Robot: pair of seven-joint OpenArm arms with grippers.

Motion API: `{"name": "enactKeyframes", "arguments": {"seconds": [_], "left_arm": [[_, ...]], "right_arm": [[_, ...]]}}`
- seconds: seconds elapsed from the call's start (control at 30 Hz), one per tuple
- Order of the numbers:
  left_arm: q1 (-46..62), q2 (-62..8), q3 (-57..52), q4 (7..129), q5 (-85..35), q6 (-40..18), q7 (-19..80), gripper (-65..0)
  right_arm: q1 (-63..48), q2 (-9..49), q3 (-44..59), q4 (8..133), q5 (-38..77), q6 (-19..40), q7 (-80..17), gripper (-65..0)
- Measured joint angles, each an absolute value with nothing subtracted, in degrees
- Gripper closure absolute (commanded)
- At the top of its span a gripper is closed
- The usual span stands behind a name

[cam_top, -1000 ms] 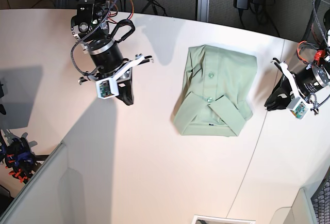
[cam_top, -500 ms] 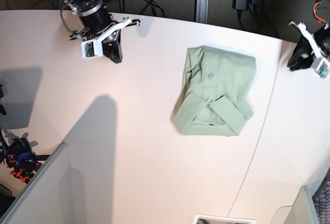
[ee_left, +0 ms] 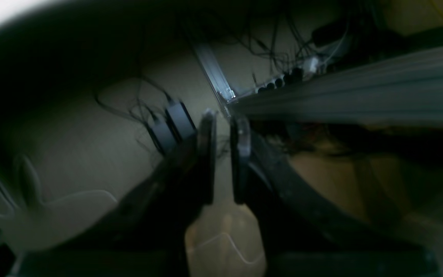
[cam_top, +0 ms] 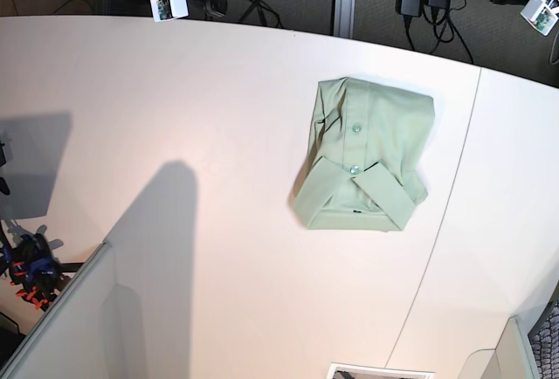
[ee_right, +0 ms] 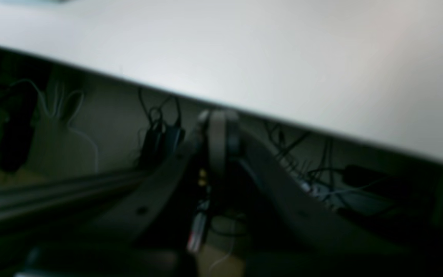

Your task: Fold the T-shirt properly

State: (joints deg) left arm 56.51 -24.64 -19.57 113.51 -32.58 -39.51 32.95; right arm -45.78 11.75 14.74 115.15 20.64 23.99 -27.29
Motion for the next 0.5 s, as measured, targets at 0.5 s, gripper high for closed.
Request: {"name": "enactKeyframes", "arguments": {"seconds": [0.5], "left_arm": [[53.2,-29.1,-8.3,87.6,-23.3,-34.6,40.2,-5.8]], "right_arm": [[-52.1,15.2,2.7,97.3,19.7,23.0,-29.4,0.0]]}}
